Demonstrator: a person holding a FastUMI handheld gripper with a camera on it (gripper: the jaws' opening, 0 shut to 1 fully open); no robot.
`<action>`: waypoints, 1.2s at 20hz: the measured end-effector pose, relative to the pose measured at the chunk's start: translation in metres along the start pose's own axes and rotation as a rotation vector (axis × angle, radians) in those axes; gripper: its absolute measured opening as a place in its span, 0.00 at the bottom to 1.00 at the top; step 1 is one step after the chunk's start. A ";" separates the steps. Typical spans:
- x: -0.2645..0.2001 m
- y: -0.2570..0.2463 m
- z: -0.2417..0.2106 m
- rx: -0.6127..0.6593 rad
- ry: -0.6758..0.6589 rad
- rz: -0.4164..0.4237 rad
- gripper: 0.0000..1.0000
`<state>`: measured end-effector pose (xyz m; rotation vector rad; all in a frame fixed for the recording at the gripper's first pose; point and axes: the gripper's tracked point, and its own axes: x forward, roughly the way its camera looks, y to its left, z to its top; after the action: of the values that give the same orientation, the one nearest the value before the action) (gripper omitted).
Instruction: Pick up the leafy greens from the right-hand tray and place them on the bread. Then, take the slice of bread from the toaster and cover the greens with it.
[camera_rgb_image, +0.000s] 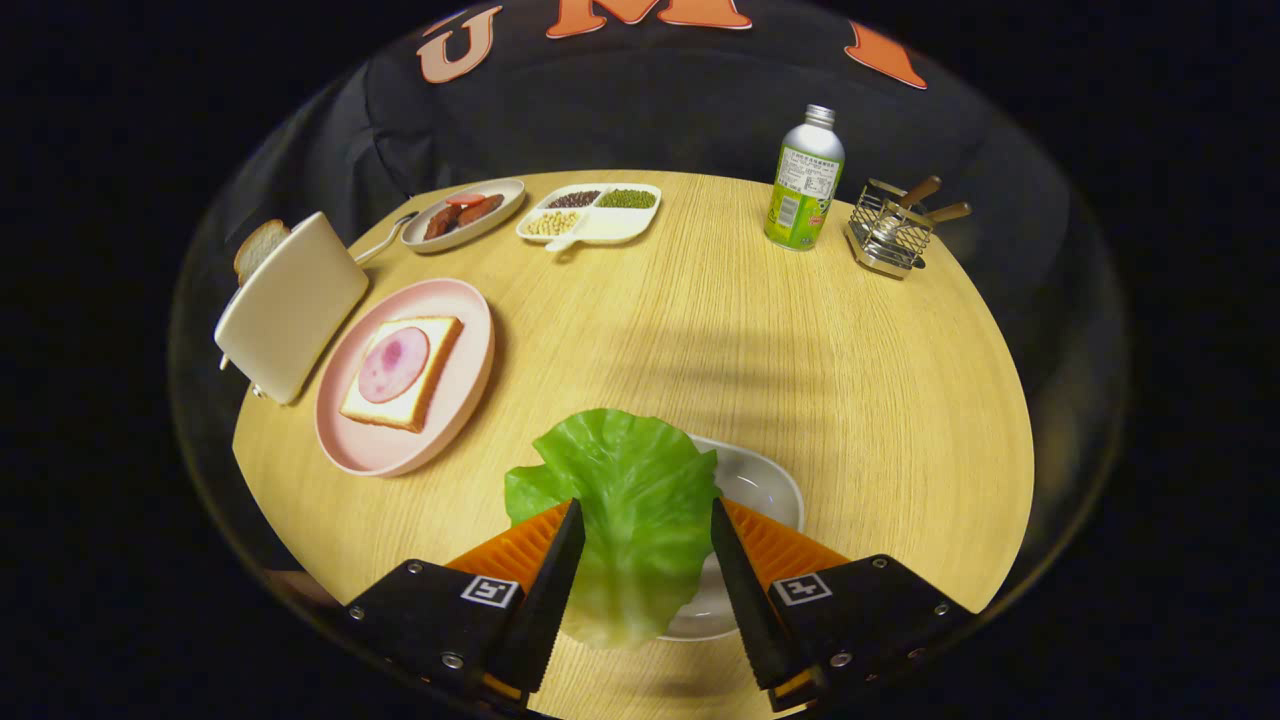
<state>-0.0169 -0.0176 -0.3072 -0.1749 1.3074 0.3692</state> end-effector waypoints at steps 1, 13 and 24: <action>0.002 0.005 -0.002 0.010 0.012 0.025 0.74; -0.009 0.018 -0.010 -0.076 0.017 0.168 0.69; 0.007 0.025 -0.012 -0.263 -0.007 0.077 0.50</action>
<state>-0.0357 0.0025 -0.3150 -0.3440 1.2577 0.6068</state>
